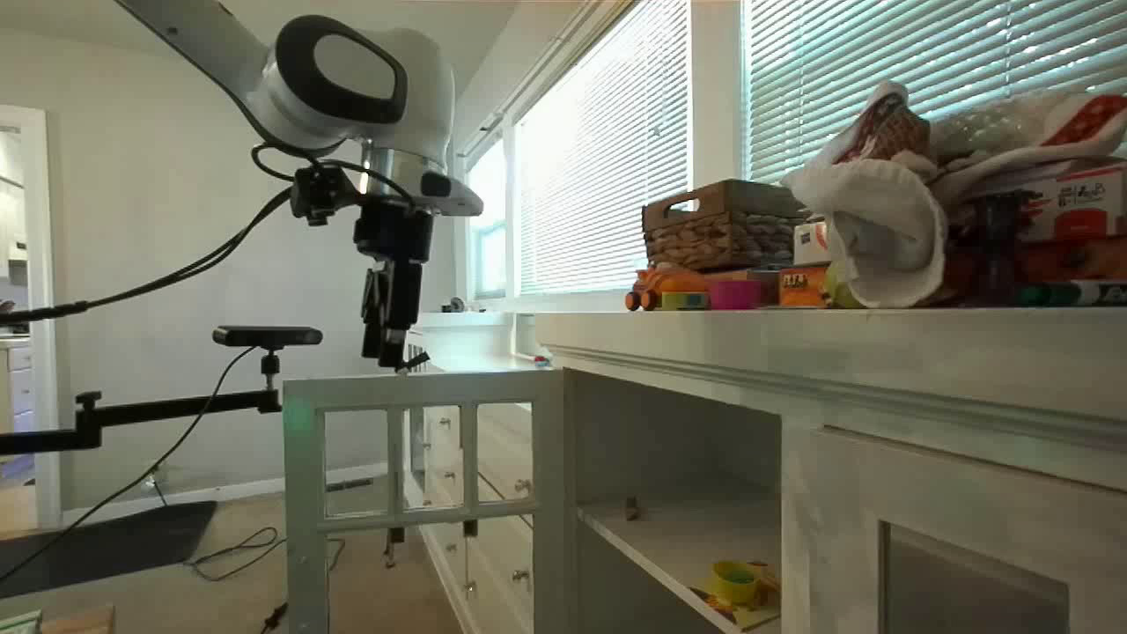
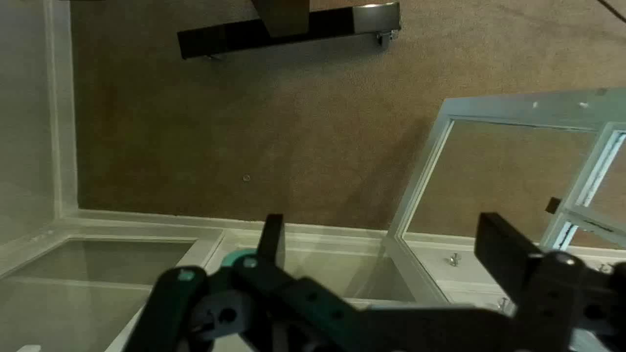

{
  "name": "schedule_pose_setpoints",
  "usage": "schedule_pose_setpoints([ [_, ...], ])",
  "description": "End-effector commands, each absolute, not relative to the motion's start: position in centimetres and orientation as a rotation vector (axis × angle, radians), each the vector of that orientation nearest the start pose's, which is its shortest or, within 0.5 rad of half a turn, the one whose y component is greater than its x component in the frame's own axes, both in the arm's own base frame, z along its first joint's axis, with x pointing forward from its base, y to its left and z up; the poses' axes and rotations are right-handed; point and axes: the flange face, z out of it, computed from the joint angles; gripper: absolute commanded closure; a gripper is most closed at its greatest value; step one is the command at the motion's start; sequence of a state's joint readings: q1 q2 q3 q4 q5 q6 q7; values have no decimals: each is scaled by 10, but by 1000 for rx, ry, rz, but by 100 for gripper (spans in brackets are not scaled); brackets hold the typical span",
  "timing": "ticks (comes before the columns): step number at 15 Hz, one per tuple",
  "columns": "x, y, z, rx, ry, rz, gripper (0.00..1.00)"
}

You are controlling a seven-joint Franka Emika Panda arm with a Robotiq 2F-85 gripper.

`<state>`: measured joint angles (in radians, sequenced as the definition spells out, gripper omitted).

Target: Put the toy car in the cabinet

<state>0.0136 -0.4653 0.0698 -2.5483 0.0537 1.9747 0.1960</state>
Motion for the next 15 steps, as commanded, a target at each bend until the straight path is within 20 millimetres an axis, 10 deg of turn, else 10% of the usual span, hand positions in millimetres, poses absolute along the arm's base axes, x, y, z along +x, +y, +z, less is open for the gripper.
schedule_pose_setpoints([
  [1,382,35,420,-3126,228,174,0],
  [7,386,34,425,-3123,208,142,0],
  [15,456,57,501,-3104,23,-364,0],
])
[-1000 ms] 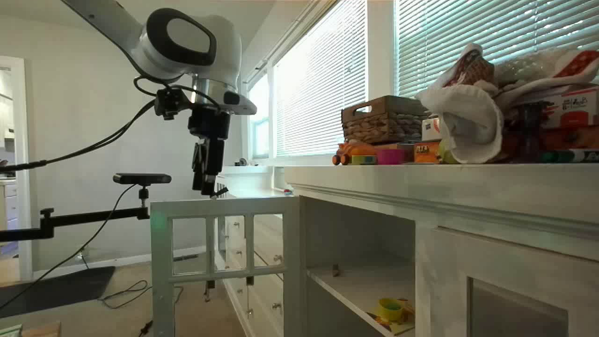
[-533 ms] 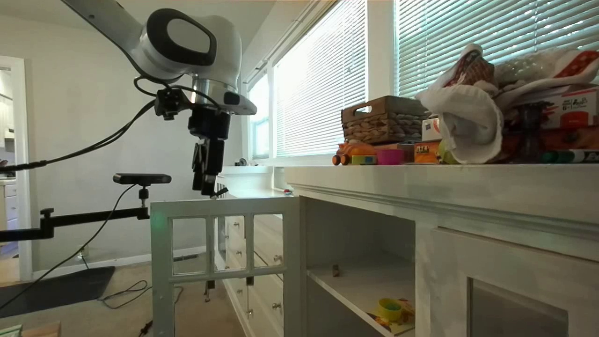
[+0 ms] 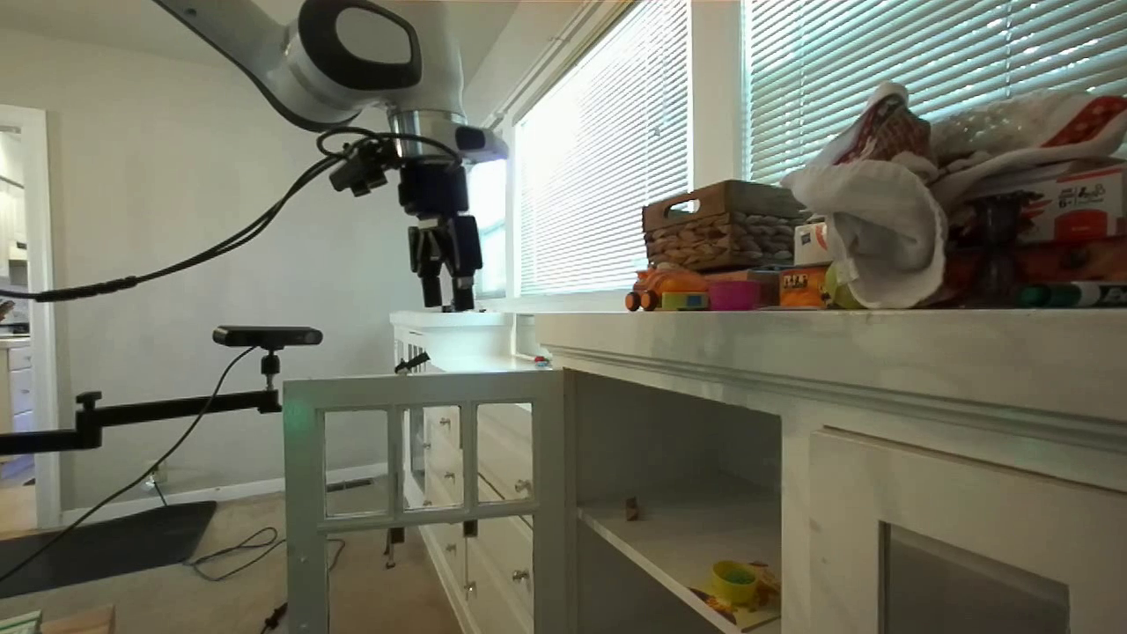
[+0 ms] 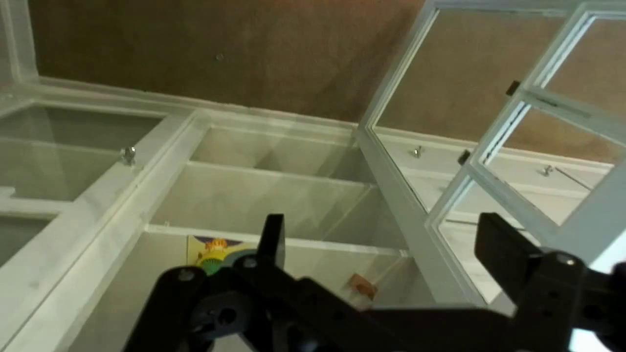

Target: Put the toy car in the cabinet

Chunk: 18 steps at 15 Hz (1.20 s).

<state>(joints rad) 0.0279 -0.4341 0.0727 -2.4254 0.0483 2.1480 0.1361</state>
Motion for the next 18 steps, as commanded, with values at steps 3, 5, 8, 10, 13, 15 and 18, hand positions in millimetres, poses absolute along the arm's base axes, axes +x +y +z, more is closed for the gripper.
schedule_pose_setpoints([
  [3,489,53,517,-3111,52,-514,0],
  [5,512,44,523,-3115,100,-587,0],
  [8,543,25,529,-3114,208,-630,0],
  [10,550,17,537,-3108,287,-623,0],
  [13,543,13,533,-3100,278,-612,0],
  [15,544,13,537,-3097,300,-612,0],
  [18,547,9,542,-3100,193,-628,0],
])
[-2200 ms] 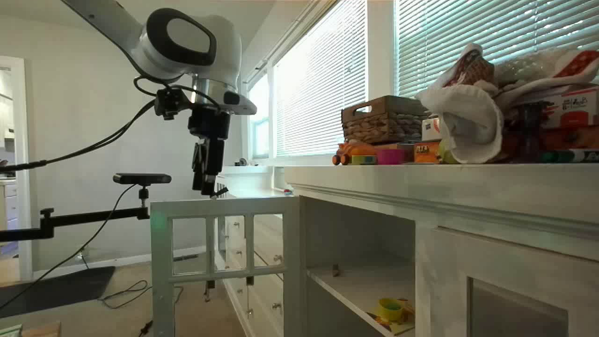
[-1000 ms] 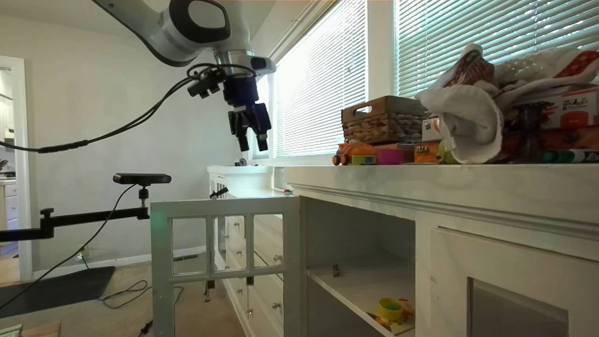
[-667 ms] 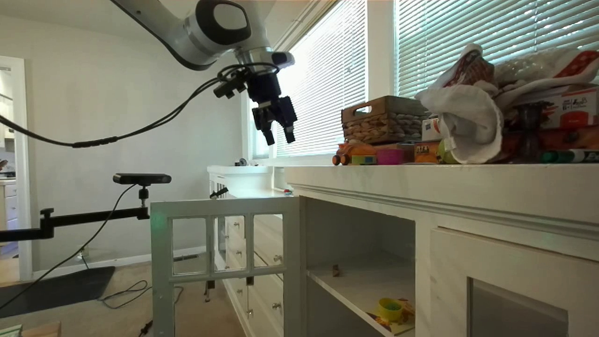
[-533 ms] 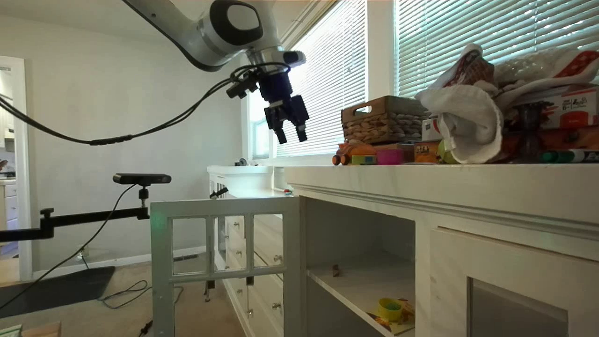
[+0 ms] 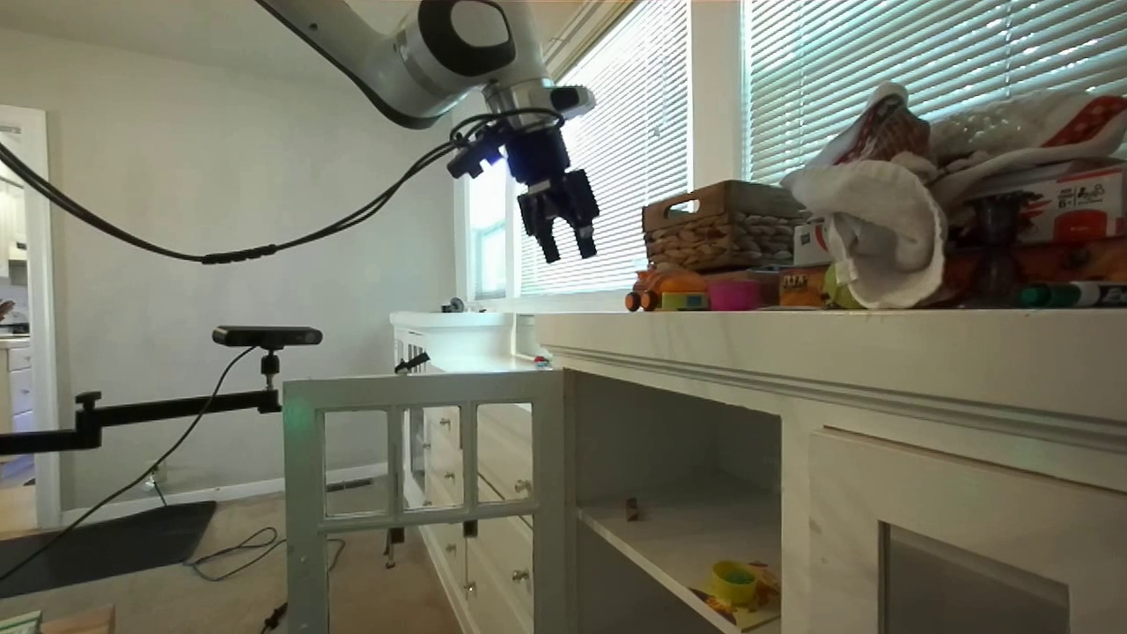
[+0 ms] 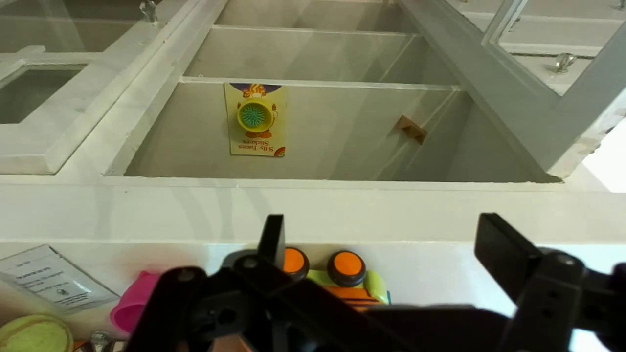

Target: Put the toy car in the cabinet

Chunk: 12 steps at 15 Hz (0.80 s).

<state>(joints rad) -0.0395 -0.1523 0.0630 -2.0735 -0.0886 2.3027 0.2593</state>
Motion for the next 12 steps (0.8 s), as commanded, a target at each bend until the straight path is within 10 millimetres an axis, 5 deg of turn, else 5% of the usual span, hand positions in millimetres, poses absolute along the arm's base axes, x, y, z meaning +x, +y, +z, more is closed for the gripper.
schedule_pose_setpoints([
  [1,549,6,547,-3088,101,-644,0],
  [12,587,-32,568,-3091,-668,-734,0],
])
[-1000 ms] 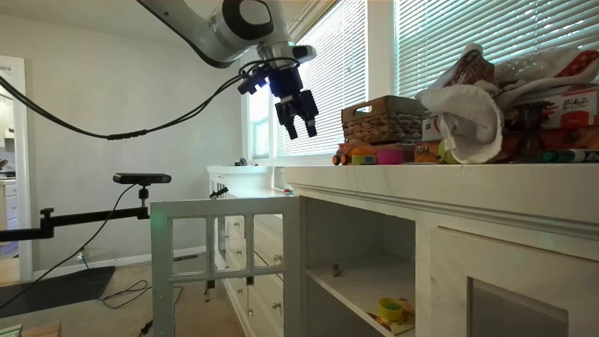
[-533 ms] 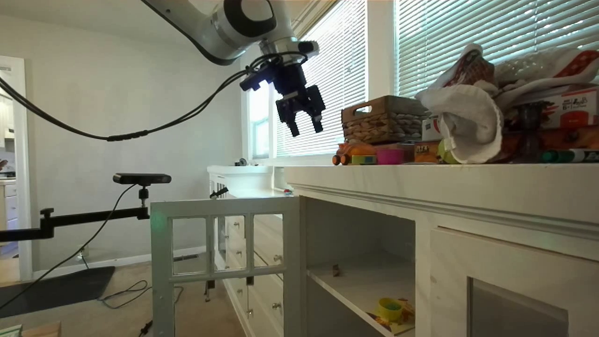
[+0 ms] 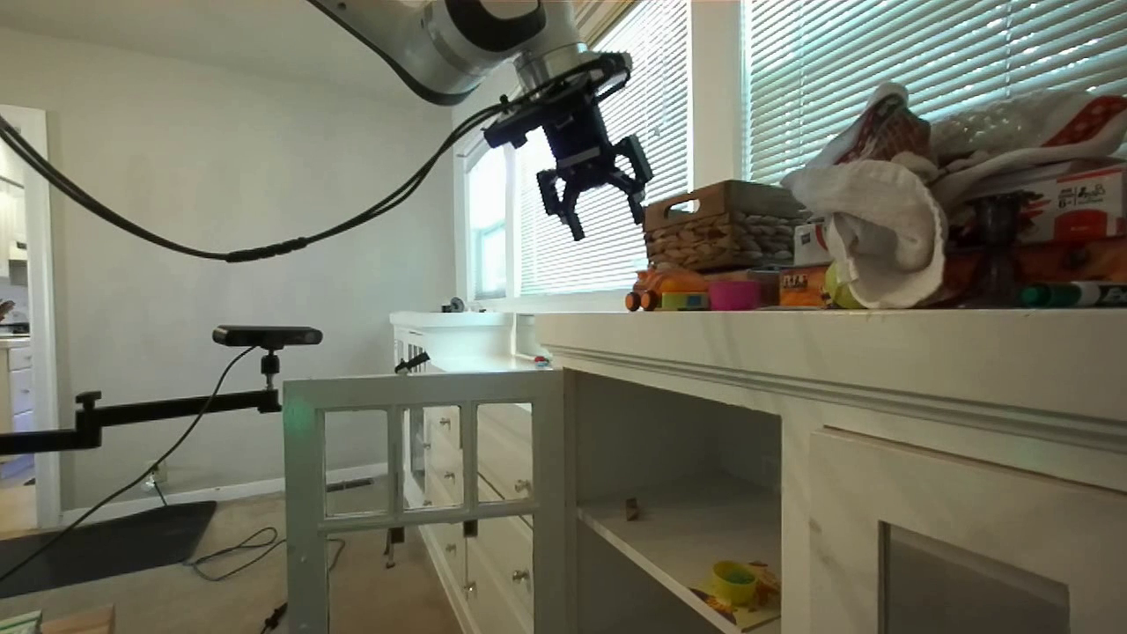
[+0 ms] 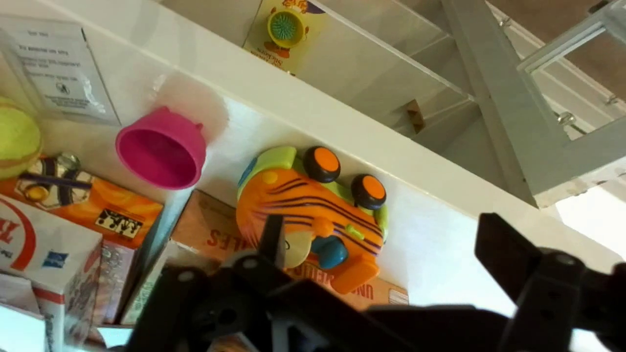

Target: Put the toy car in the cabinet

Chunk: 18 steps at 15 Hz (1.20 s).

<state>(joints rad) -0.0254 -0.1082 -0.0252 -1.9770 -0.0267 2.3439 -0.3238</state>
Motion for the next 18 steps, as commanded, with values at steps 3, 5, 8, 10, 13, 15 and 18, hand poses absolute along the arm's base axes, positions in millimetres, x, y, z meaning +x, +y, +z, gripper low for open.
schedule_pose_setpoints([
  [3,606,-37,561,-3076,-867,-705,0],
  [5,618,-43,559,-3157,-735,-710,0],
  [8,610,-42,554,-3131,-764,-716,0],
  [10,614,-43,554,-3133,-758,-718,0],
  [13,619,-49,557,-3117,-840,-752,0],
  [15,622,-54,557,-3101,-920,-768,0],
  [18,624,-56,554,-3062,-1028,-778,0],
])
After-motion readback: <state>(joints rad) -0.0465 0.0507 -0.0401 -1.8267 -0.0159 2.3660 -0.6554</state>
